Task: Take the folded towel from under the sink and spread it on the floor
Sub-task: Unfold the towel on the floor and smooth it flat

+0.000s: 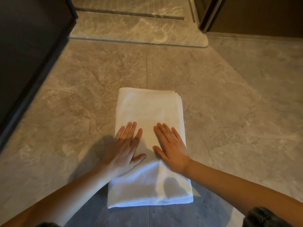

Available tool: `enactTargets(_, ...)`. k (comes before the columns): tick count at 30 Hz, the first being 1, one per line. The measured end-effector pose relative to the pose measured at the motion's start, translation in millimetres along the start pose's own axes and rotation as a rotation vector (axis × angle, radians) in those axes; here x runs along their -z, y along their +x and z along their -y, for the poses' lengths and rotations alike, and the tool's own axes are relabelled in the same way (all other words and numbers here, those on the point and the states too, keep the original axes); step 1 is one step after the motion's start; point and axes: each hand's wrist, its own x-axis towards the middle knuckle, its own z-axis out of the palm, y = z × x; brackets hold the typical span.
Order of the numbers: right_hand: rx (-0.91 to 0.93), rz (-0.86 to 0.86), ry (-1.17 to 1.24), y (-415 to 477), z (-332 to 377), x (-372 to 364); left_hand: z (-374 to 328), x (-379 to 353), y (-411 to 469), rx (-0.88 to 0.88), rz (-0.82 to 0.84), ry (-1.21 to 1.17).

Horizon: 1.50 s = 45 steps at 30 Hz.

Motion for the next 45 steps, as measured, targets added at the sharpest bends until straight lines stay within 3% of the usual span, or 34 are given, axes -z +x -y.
enactTargets(5, -0.202, -0.205, 0.204, -17.4, -20.1, 20.7, -12.7, 25.7, 26.0, -0.123, -0.047, -0.053)
enactTargets(13, -0.408, -0.209, 0.209, -49.7, -40.9, 20.8, -19.3, 48.5, 135.6, -0.522, -0.013, -0.003)
enactTargets(16, -0.483, -0.179, 0.255, -61.1, -32.0, 15.8, -15.0, 45.0, 163.7, -0.585, 0.011, -0.028)
enactTargets(18, -0.514, -0.174, 0.387, -66.0, -25.1, 11.8, -17.4, 40.7, 181.4, -0.613, 0.027, 0.093)
enactTargets(22, -0.541, -0.171, 0.589, -68.5, -17.5, 7.4, -29.0, 48.0, 203.7, -0.73, 0.175, 0.225)
enactTargets(26, -0.603, -0.175, 0.644, -65.0, -17.7, 7.5, -44.2, 80.3, 212.7, -0.704, 0.38, 0.284)
enactTargets(29, -0.648, -0.167, 0.658, -61.1, -17.7, 8.3, -49.5, 89.1, 218.2, -0.707, 0.424, 0.305)
enactTargets(34, -0.741, -0.164, 0.808, -57.9, -16.7, 10.5, -46.8, 86.6, 221.8, -0.736, 0.305, 0.165)
enactTargets(39, -0.704, -0.209, 0.775, -61.6, -10.4, 12.9, -38.1, 81.3, 209.6, -0.708, 0.086, -0.044)
enactTargets(45, -0.574, -0.219, 0.595, -68.4, -0.7, 12.0, -20.5, 56.9, 176.0, -0.524, -0.213, -0.258)
